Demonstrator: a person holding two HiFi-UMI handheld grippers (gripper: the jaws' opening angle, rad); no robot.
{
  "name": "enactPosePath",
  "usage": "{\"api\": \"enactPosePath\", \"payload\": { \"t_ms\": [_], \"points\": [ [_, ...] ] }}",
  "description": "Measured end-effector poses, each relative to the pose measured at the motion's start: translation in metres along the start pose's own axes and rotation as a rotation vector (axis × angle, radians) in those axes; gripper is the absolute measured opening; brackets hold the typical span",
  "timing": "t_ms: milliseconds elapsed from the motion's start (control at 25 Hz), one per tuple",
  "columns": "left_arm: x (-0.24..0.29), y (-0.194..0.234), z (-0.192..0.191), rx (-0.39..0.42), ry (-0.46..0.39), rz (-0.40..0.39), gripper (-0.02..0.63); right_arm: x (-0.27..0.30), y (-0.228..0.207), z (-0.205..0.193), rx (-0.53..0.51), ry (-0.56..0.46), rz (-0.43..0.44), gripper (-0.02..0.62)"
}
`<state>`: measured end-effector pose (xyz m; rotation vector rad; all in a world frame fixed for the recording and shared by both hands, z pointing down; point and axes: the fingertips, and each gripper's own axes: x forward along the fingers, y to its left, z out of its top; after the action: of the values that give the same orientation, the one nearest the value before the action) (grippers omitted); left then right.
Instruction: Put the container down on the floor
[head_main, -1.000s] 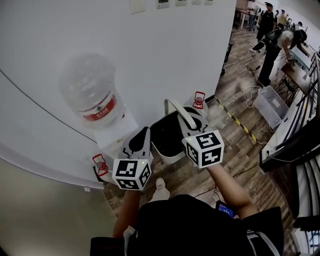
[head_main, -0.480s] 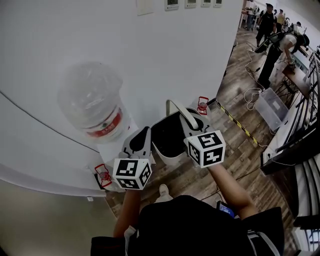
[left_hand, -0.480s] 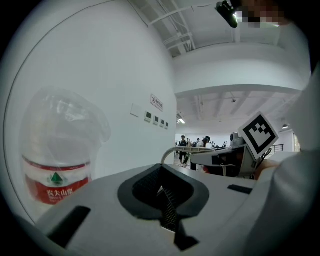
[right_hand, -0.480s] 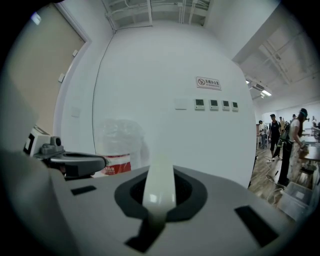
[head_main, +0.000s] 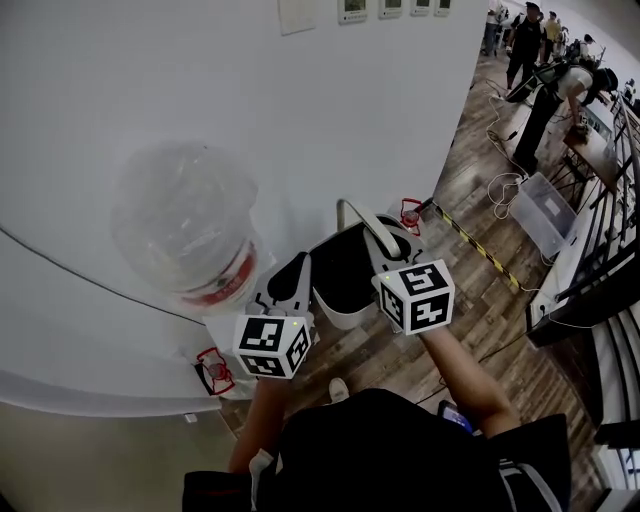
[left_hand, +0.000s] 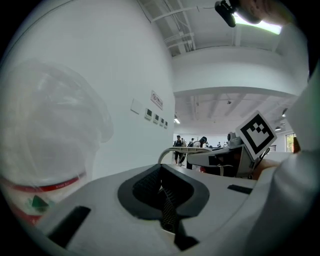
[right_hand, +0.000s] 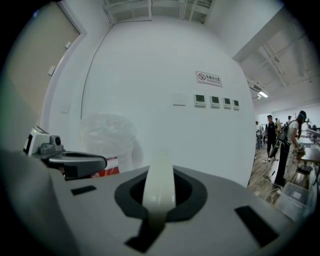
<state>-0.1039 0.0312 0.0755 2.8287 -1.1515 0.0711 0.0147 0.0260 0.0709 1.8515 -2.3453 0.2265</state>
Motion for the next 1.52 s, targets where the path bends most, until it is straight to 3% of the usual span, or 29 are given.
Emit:
{"api": "enactPosePath", "payload": {
  "t_ms": [640, 960, 1520],
  "points": [
    [0.032, 0.042, -0.015, -0.01, 0.034, -0.064, 0.017, 0.053, -0.006, -0.003, 0.038, 0.018, -0.046, 0.029],
    [0.043, 0.058, -0.016, 0.048, 0.043, -0.036, 0.017, 0.07, -0.012, -0.008, 0.072, 0.032, -0.05, 0.029],
    [0.087, 0.057, -0.041, -0.009, 0.088, -0.015, 0.017, 0.102, -0.044, -0.021, 0.099, 0.077, -0.026, 0.029]
  ]
}}
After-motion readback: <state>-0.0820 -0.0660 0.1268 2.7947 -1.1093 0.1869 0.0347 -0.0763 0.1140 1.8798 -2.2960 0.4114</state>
